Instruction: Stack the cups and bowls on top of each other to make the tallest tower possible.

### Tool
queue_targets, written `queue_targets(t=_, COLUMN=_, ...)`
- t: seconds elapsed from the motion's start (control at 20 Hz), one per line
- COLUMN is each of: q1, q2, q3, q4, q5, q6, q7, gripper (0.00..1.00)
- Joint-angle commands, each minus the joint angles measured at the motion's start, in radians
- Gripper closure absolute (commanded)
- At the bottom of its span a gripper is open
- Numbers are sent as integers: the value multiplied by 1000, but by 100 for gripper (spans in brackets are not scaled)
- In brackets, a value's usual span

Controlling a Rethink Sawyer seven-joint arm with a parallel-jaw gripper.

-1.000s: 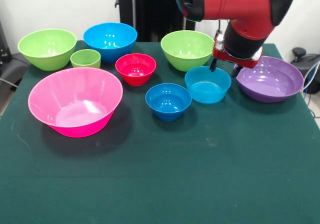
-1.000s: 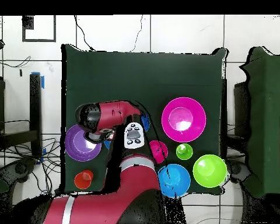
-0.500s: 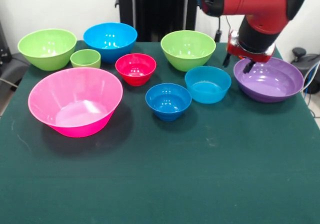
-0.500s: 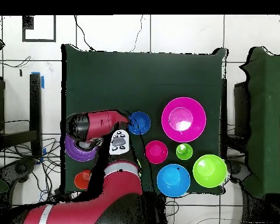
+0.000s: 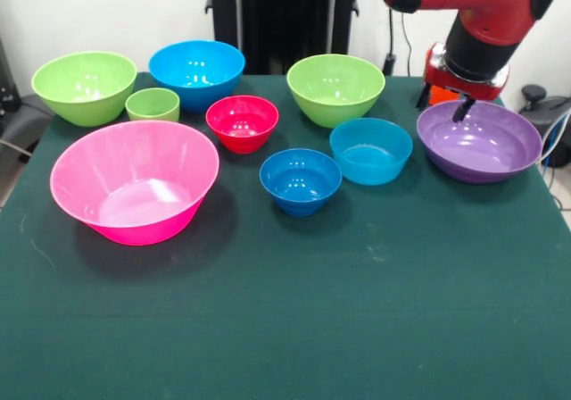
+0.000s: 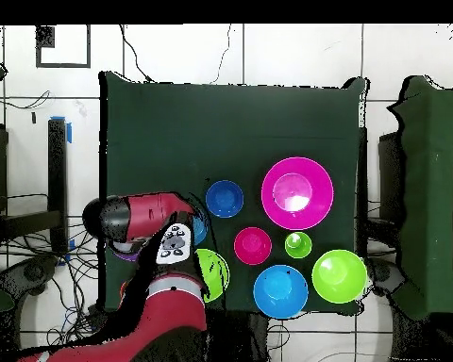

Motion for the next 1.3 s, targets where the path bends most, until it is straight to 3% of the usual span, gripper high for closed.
queue_targets(t=0.05, q1=24, q2=87, q3=24, q4=16, q5=53, q6=-125, q7=203, gripper=0)
queue_targets(t=0.6, q1=32, q2=170, q3=-2, q4=-73, q5=65, q6=-150, q7=171, gripper=0)
queue_targets(t=1.3, q1=72, q2=163, q3=-10, q4=-36, q5=114, q6=-182, q7=188, gripper=0)
